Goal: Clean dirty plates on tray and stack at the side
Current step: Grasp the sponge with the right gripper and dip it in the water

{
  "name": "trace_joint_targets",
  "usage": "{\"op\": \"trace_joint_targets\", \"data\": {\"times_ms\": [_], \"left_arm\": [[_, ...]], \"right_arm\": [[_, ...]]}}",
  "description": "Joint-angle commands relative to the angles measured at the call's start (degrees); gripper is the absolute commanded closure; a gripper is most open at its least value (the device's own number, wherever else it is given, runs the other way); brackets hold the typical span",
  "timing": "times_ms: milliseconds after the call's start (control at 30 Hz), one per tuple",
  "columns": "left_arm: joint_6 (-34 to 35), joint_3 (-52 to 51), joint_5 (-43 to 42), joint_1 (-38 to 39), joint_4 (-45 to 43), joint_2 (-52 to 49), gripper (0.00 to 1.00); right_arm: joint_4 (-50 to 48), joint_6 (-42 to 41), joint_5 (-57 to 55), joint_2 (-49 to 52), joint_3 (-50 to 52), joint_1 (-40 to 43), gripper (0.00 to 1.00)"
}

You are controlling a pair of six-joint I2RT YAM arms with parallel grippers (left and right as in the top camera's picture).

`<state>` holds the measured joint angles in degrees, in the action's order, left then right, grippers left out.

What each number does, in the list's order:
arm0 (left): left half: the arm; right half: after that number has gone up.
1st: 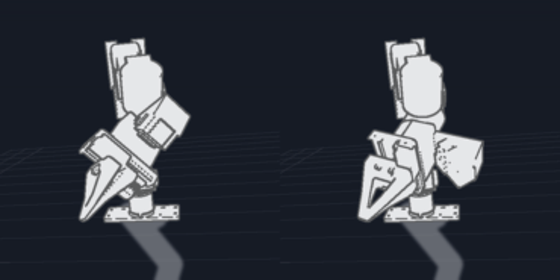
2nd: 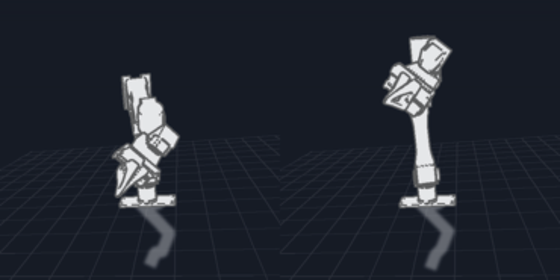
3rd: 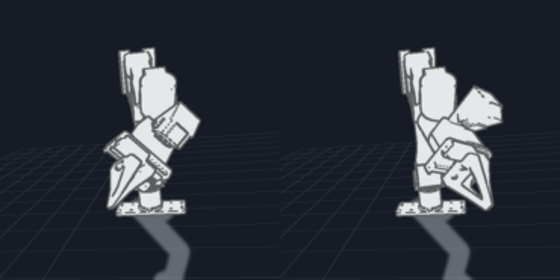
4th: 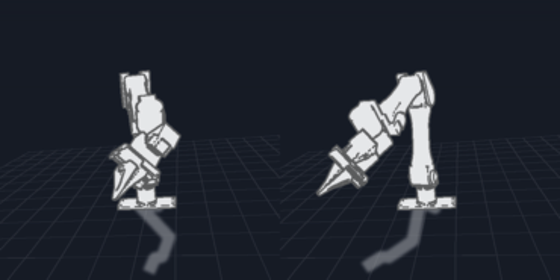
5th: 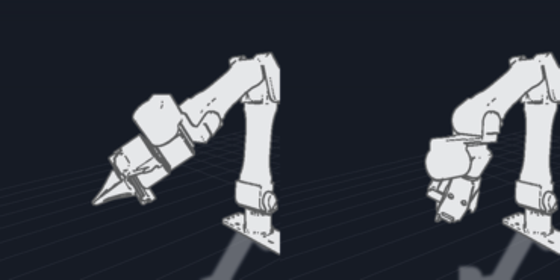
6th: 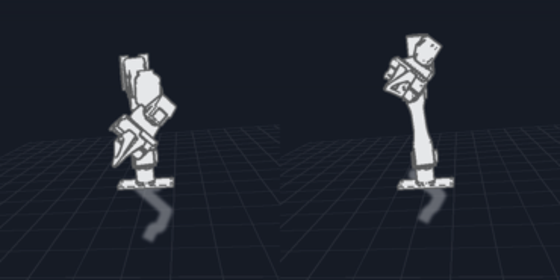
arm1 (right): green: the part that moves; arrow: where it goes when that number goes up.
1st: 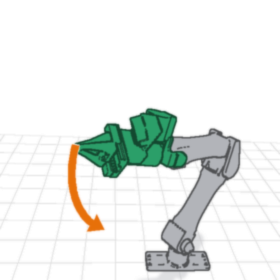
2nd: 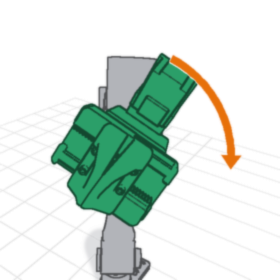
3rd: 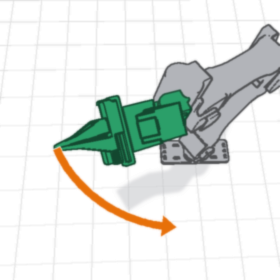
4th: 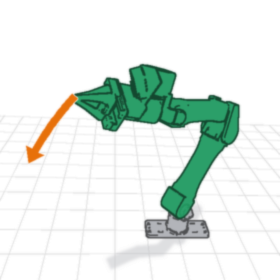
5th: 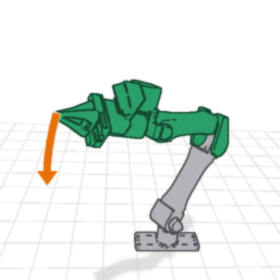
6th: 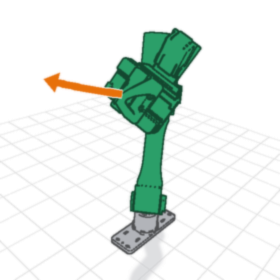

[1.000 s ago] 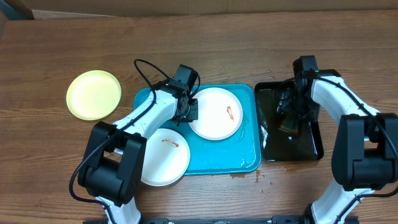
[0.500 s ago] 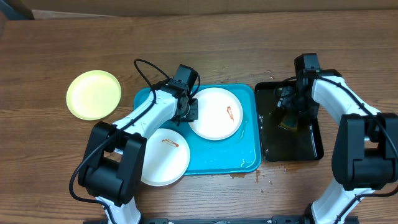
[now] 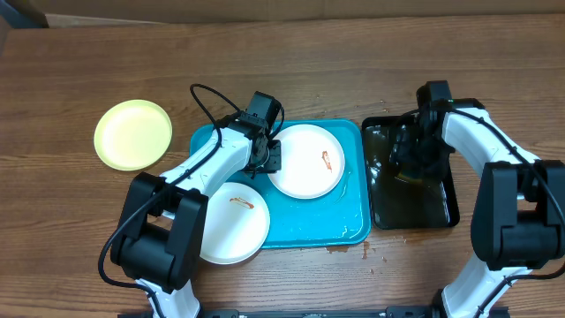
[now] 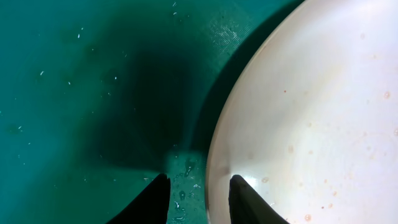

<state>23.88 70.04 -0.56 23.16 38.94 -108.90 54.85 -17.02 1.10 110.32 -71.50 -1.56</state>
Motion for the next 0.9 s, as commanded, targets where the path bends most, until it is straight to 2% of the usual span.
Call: {"op": "trace_joint_targets", "data": {"times_ms": [0,33,67,100,133,167,200,233,267,300,333,467,567,667,833,867], "left_arm": [[0.3,-0.6,1.0,-0.4,0.0,-0.5,0.66],[0.3,-0.6,1.0,-0.4,0.0,-0.5,0.66],[0.3,-0.6,1.0,-0.4,0.0,-0.5,0.66],[0.3,-0.6,1.0,-0.4,0.0,-0.5,0.67],[0.3,-0.6,1.0,-0.4,0.0,-0.5,0.67],[0.1,-0.6,1.0,-0.4,0.0,-0.5,0.67],[-0.5,-0.6,1.1,-0.4,0.0,-0.5,0.66],[-1.7,-0.6,1.2,-0.4,0.0,-0.5,0.61],[-2.7,-0.6,1.3,-0.4,0.0,-0.5,0.54],[-3.2,-0.6,1.7,-0.5,0.0,-0.5,0.53],[-3.1,-0.6,2.2,-0.6,0.1,-0.5,0.53],[-3.1,-0.6,2.6,-1.4,0.0,-0.5,0.56],[-3.0,-0.6,2.0,-2.0,-0.3,-0.5,0.5],[-2.9,-0.6,0.1,-2.1,-1.5,-0.5,0.51],[-2.9,-0.6,-0.9,-2.1,-2.2,-0.6,0.61],[-2.9,-0.6,-0.9,-2.1,-2.4,-0.8,0.62]], "right_arm": [[3.8,0.7,2.0,0.6,-0.9,-0.1,0.36],[4.3,0.7,2.0,0.6,-0.9,-0.1,0.46],[4.4,0.7,2.0,0.6,-0.9,-0.1,0.71],[4.3,0.7,2.0,0.6,-0.9,-0.1,0.9],[4.2,0.7,2.0,0.6,-0.9,-0.1,0.94],[4.3,0.7,2.0,0.6,-0.9,-0.1,0.94],[4.6,0.7,2.0,0.6,-0.9,-0.1,0.79],[4.7,0.8,2.0,0.6,-0.9,-0.1,0.43],[4.5,1.2,1.5,0.6,-0.9,-0.1,0.14],[4.2,2.1,0.7,0.6,-1.1,-0.1,0.05],[3.8,2.5,-0.3,0.6,-1.4,0.1,0.01],[2.9,2.5,-1.5,0.6,-3.1,0.6,0.0],[1.8,2.5,-1.6,0.6,-3.2,0.6,0.0],[0.5,2.4,-1.6,0.6,-3.2,0.6,0.0],[0.5,2.4,-1.4,0.6,-3.2,0.6,0.0],[0.4,2.4,-1.4,0.6,-3.2,0.6,0.06]]}}
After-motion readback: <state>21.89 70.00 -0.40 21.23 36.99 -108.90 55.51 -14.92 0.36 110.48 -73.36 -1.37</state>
